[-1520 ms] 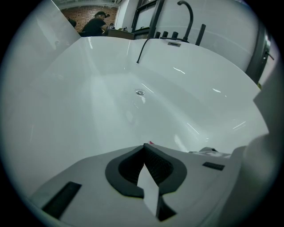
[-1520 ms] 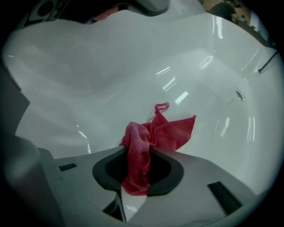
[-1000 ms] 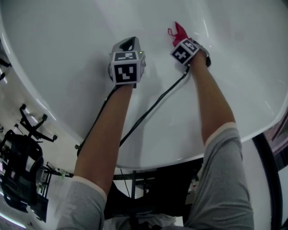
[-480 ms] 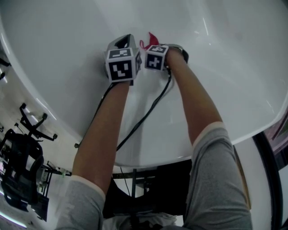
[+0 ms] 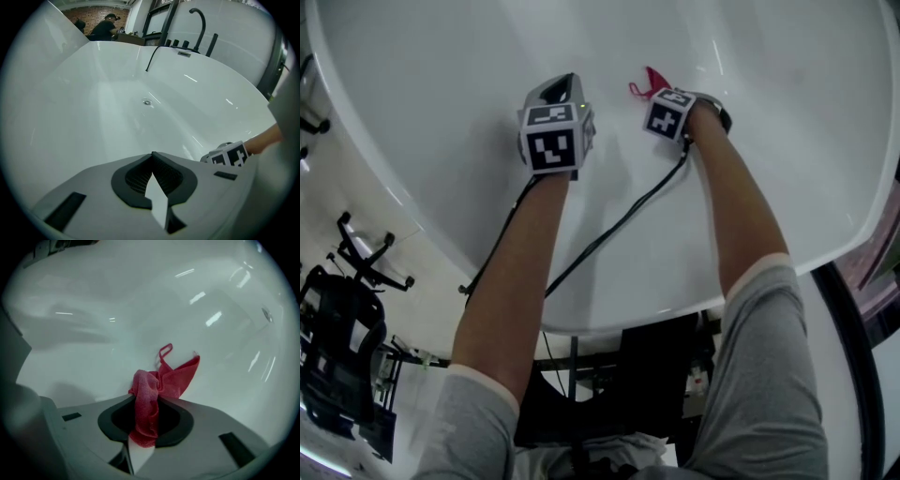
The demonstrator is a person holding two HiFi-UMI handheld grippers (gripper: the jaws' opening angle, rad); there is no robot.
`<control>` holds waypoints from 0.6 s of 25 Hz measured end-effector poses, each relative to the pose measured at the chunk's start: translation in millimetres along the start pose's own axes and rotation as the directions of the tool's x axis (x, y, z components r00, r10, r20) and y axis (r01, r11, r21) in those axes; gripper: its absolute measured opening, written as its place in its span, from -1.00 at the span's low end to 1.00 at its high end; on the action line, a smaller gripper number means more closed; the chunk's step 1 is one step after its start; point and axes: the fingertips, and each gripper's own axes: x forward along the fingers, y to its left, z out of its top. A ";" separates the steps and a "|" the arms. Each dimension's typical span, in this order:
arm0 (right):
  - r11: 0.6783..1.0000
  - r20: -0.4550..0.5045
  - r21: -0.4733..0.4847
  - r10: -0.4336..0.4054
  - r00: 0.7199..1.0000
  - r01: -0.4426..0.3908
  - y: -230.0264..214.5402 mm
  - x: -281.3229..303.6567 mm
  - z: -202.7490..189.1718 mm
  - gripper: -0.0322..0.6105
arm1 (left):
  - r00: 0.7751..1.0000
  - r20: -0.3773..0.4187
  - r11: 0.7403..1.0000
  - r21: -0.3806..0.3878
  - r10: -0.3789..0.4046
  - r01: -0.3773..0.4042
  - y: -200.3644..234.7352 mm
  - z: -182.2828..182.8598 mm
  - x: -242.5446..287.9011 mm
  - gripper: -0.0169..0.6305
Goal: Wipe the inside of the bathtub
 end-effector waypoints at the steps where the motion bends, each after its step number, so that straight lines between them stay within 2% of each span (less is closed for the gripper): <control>1: 1.000 0.009 -0.028 0.007 1.000 -0.007 9.3 -4.3 7.9 -0.63 | 1.000 0.001 1.000 0.000 -0.004 0.004 -2.6 1.8 -2.3 -0.93; 5: 0.989 0.091 -0.073 0.136 0.986 -0.130 65.6 -23.4 57.9 -0.63 | 1.000 0.006 1.000 -0.003 -0.008 0.008 -4.9 11.5 -17.4 -0.93; 8: 0.985 0.124 -0.090 0.159 0.979 -0.149 86.6 -36.2 73.0 -0.63 | 1.000 0.014 1.000 0.009 -0.011 0.011 -5.1 19.4 -29.2 -0.93; 11: 0.990 0.079 -0.037 0.137 0.987 -0.134 77.5 -35.7 48.2 -0.63 | 1.000 0.017 1.000 0.013 -0.018 0.018 -6.1 23.4 -39.6 -0.93; 15: 0.998 -0.056 0.052 0.043 0.997 -0.040 37.8 -54.2 -20.4 -0.63 | 0.999 0.019 0.999 0.010 -0.036 0.036 -14.8 27.5 -53.9 -0.93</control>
